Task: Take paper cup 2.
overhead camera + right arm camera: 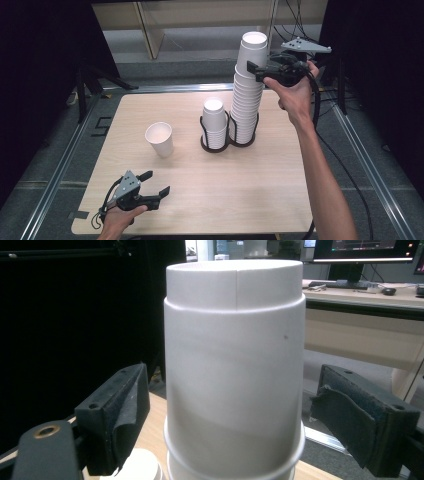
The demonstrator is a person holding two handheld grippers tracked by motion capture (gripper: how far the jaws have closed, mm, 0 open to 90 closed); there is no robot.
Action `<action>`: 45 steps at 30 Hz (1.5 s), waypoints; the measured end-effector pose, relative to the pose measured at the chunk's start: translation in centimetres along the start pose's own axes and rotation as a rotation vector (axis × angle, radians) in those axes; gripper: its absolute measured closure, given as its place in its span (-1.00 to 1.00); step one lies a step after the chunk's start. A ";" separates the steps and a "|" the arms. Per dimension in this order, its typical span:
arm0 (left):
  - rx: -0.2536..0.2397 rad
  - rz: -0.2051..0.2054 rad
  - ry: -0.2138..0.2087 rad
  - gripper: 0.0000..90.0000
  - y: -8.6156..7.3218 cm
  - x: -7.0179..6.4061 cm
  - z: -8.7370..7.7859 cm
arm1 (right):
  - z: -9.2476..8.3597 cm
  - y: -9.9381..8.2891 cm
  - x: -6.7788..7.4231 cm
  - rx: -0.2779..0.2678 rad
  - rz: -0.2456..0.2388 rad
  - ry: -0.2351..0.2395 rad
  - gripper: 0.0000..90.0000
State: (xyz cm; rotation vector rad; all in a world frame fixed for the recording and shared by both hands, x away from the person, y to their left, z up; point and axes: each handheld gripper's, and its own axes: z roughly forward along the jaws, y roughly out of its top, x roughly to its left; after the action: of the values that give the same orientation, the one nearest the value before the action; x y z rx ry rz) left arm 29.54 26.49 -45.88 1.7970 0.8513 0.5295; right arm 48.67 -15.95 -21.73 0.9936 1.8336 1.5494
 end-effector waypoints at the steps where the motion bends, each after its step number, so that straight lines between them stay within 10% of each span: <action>1: 0.002 -0.001 0.000 -0.67 0.0 0.0 0.0 | 0.1 0.1 0.0 0.000 0.004 0.001 -0.66; 24: -0.022 0.003 -0.015 -0.67 0.0 0.0 0.1 | 3.7 0.7 -0.1 0.030 0.025 -0.010 -0.65; 45: -0.009 0.017 -0.016 -0.67 -0.1 0.0 0.1 | 1.0 5.3 0.9 -0.085 -0.004 -0.029 -0.59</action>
State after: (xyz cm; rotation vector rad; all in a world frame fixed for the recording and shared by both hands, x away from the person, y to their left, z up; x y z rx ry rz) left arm 29.64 26.44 -46.02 1.7994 0.8222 0.5279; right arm 49.91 -14.27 -16.69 0.9679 1.7341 1.5885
